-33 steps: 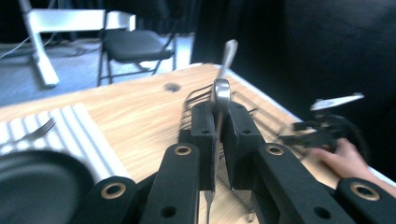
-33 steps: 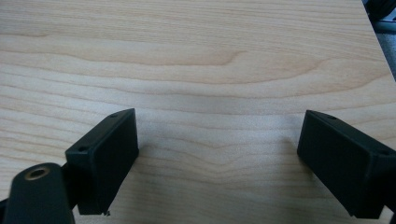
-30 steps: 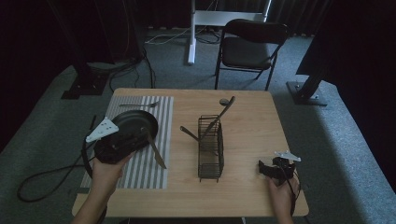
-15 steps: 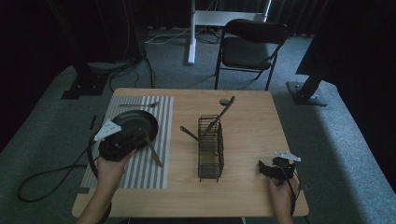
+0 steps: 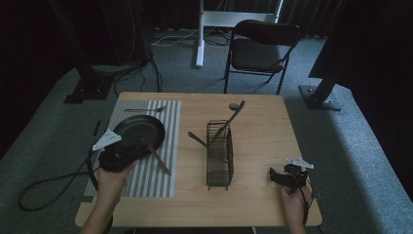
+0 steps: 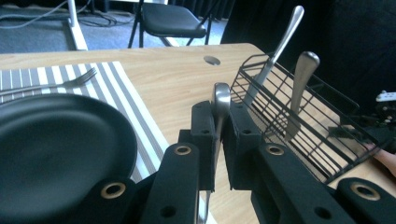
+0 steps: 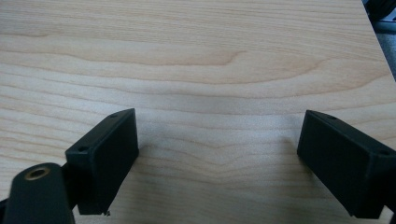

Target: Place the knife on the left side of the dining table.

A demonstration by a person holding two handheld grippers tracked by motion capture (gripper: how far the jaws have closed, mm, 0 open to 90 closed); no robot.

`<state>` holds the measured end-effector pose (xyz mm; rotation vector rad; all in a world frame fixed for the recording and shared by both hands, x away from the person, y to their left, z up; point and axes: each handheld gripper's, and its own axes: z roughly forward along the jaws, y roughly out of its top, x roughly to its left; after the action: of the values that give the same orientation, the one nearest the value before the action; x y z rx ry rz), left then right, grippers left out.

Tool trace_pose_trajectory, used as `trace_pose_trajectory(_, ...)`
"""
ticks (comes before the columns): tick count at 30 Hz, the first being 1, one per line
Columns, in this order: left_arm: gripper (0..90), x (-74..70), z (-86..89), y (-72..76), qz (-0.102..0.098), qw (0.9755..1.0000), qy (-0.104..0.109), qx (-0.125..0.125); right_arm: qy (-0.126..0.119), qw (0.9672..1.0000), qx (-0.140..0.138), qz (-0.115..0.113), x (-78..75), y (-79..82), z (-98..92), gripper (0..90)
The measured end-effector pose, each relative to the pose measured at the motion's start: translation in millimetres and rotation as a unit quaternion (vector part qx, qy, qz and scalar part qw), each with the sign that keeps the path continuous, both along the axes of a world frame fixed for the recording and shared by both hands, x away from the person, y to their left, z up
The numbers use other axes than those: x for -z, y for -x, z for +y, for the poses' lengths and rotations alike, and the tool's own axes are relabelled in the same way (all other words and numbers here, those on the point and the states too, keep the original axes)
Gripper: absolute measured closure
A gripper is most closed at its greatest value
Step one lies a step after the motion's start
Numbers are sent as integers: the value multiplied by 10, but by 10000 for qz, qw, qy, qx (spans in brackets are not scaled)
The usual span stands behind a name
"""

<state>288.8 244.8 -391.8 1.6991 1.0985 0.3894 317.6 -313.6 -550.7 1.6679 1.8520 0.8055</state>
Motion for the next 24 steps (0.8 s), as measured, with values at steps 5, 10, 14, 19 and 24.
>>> trace_pose_trajectory(5, 834, 40, 152, 51, 160, 9997, 161, -4, 2, 10000, -1, 1, 0, 0, 0, 115)
trace_pose_trajectory(10, 832, 74, 270, 64, 298, 9992, 253, -3, -1, 10000, 2, 2, 0, 0, 1, 115)
trace_pose_trajectory(14, 823, 93, 323, 71, 331, 9991, 255, -24, 0, 10000, 0, 2, 0, 0, 0, 115)
trace_pose_trajectory(19, 804, 121, 415, 77, 434, 9987, 259, -21, 0, 10000, 0, 2, 0, 0, 0, 115)
trace_pose_trajectory(24, 803, 148, 498, 85, 503, 9983, 283, -72, 0, 10000, 1, 0, 0, 0, 0, 115)
